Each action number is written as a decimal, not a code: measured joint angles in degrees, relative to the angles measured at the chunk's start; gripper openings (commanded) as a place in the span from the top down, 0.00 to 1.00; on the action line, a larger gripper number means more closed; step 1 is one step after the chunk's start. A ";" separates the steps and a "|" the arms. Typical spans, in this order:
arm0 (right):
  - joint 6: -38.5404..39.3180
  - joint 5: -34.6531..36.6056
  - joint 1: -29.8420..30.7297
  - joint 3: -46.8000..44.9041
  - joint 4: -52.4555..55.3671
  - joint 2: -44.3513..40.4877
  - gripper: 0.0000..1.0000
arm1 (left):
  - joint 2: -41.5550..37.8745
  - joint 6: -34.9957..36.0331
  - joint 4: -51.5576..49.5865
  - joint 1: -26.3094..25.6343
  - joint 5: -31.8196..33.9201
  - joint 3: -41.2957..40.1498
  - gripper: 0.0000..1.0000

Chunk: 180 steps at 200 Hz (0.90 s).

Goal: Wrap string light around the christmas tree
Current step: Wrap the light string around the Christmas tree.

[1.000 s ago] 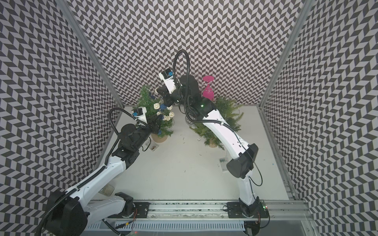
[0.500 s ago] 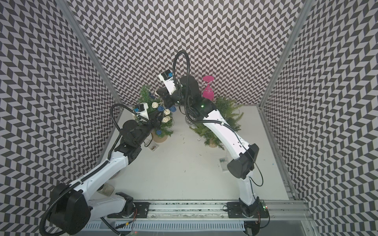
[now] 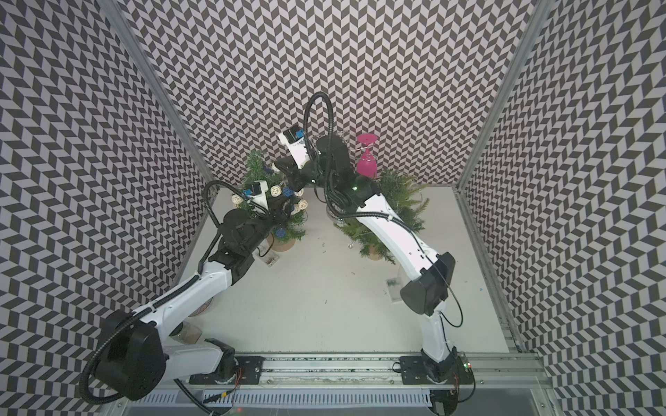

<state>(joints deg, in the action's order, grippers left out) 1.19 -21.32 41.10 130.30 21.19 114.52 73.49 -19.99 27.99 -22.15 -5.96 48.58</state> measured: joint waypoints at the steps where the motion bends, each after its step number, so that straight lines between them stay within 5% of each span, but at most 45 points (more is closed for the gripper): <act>1: 0.00 0.00 0.00 -0.02 0.00 0.00 1.00 | 0.00 0.33 0.00 0.00 0.11 0.00 0.91; 6: 0.00 -0.11 0.00 -0.13 0.02 0.00 1.00 | 0.00 0.17 0.02 0.00 0.11 0.00 1.00; 74: 0.07 0.48 -0.50 -3.21 -0.96 -0.24 1.00 | -6.10 -0.63 -0.59 0.00 -1.20 -2.51 1.00; 119: 0.74 2.75 -0.81 -3.91 -1.51 -0.50 0.90 | -14.34 -3.56 -1.57 0.00 -6.45 -5.53 1.00; 159: 1.36 4.85 -0.85 -5.79 -2.08 -1.49 0.65 | -21.40 -5.81 -6.45 -0.02 -10.60 -7.89 1.00; 180: 1.64 5.29 -0.85 -6.54 -2.69 -1.90 0.61 | -26.56 -7.15 -6.82 -0.35 -12.26 -8.96 1.00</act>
<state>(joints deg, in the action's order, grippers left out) 2.83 -16.03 40.25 123.76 18.50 112.62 46.94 -27.14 21.17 -22.50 -18.22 39.62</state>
